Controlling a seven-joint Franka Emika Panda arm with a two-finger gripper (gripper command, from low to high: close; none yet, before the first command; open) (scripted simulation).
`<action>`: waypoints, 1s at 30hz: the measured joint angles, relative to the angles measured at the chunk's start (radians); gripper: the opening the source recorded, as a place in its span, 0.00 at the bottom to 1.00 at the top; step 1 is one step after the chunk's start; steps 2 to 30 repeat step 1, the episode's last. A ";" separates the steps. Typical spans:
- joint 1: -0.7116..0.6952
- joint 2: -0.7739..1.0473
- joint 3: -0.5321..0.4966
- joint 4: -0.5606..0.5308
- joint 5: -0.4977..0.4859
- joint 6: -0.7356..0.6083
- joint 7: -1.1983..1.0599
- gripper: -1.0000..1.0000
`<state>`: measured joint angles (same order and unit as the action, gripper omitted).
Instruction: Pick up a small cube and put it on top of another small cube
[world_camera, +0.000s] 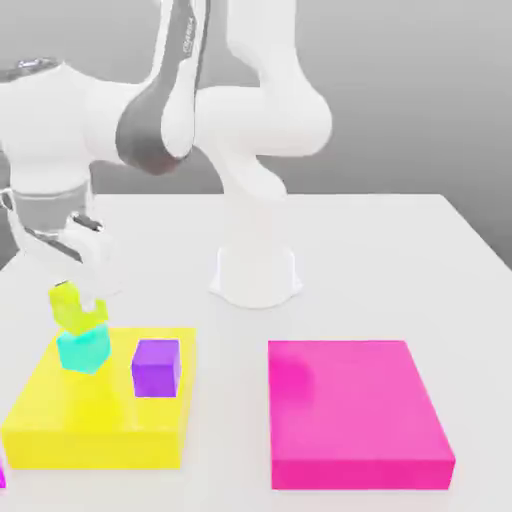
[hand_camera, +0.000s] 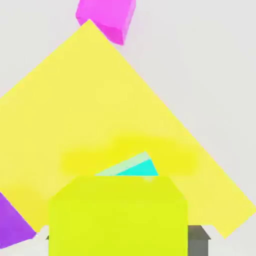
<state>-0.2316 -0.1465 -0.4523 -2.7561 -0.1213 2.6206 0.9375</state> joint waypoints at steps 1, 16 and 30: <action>0.000 0.000 0.000 0.000 0.000 0.000 0.000 1.00; 0.000 0.000 0.000 0.000 0.000 0.000 0.000 1.00; 0.000 0.000 0.000 0.000 0.000 0.000 0.000 1.00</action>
